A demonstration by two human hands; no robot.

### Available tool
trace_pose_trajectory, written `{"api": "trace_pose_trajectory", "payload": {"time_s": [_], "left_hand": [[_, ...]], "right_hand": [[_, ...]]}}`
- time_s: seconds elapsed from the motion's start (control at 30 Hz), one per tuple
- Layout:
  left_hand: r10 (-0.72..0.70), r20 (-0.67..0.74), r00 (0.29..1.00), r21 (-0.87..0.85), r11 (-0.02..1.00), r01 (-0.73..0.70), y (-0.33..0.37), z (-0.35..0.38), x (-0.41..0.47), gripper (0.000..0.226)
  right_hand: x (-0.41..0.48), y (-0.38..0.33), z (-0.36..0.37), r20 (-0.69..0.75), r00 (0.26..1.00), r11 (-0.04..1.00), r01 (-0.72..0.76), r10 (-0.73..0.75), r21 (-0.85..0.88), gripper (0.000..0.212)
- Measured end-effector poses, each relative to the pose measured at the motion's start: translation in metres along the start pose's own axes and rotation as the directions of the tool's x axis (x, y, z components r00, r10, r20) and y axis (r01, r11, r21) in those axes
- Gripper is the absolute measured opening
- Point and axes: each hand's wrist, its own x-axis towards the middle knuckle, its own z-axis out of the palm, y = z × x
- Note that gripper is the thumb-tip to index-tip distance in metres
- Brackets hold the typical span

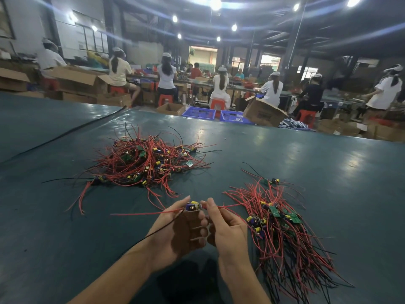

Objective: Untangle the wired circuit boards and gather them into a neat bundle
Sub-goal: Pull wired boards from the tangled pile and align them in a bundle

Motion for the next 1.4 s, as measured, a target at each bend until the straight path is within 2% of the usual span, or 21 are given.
{"api": "trace_pose_trajectory", "payload": {"time_s": [0.13,0.2,0.27,0.37,0.5,0.6,0.7,0.87,0.97,1.07,1.17,1.23,1.27,1.4], "left_hand": [[0.053,0.019,0.998,-0.101,0.994,-0.051,-0.010,-0.002,0.003,0.039],[0.089,0.070,0.994,0.016,0.996,-0.090,-0.011,0.002,0.002,0.025],[0.165,0.081,0.983,0.184,0.967,-0.177,-0.013,0.004,0.002,0.030],[0.308,0.080,0.948,0.262,0.911,-0.318,-0.018,0.007,0.001,0.019],[0.427,-0.087,0.900,0.392,0.845,-0.364,-0.018,0.013,0.001,0.040],[0.519,-0.120,0.846,0.453,0.787,-0.419,-0.015,0.012,0.002,0.049],[0.610,-0.024,0.792,0.614,0.634,-0.470,-0.014,0.008,0.003,0.043],[0.628,0.018,0.778,0.691,0.555,-0.464,-0.010,0.001,0.003,0.046],[0.611,0.019,0.791,0.688,0.566,-0.454,-0.009,-0.001,0.003,0.047],[0.603,0.000,0.798,0.675,0.588,-0.445,-0.007,-0.001,0.004,0.048],[0.601,-0.006,0.799,0.679,0.589,-0.438,-0.007,0.000,0.005,0.046],[0.591,0.020,0.807,0.703,0.566,-0.432,-0.010,0.000,0.006,0.046],[0.584,0.036,0.811,0.712,0.554,-0.431,-0.011,0.000,0.006,0.050],[0.532,0.114,0.839,0.759,0.498,-0.419,-0.012,0.003,0.004,0.051]], "right_hand": [[-0.004,-0.006,0.003,-0.056,0.998,0.995,-0.032,0.038,0.095,0.026],[-0.003,-0.008,0.001,-0.060,0.997,0.991,-0.035,0.043,0.131,0.027],[-0.003,-0.010,-0.002,-0.039,0.998,0.988,-0.034,0.040,0.150,0.028],[-0.003,-0.010,-0.005,0.024,0.999,0.986,-0.049,0.045,0.159,0.028],[-0.003,-0.006,-0.004,0.065,0.997,0.995,-0.042,0.036,0.090,0.025],[0.000,-0.002,-0.002,0.038,0.999,0.996,-0.023,0.020,0.082,0.025],[0.005,-0.002,-0.006,-0.094,0.994,0.996,-0.040,0.048,0.081,0.024],[0.024,-0.011,-0.036,-0.366,0.915,0.951,-0.053,0.168,0.305,0.020],[0.026,-0.013,-0.041,-0.431,0.895,0.956,0.022,0.112,0.293,0.025],[0.022,-0.010,-0.031,-0.376,0.923,0.968,0.012,0.086,0.250,0.030],[0.011,-0.004,-0.014,-0.212,0.974,0.995,-0.065,0.079,0.071,0.041],[0.003,0.000,0.000,-0.085,0.995,0.999,-0.049,0.049,0.011,0.031],[0.001,0.000,0.004,-0.069,0.997,0.999,-0.035,0.035,0.011,0.027],[0.010,-0.007,-0.009,-0.225,0.974,0.999,-0.026,0.035,0.045,0.022]]}}
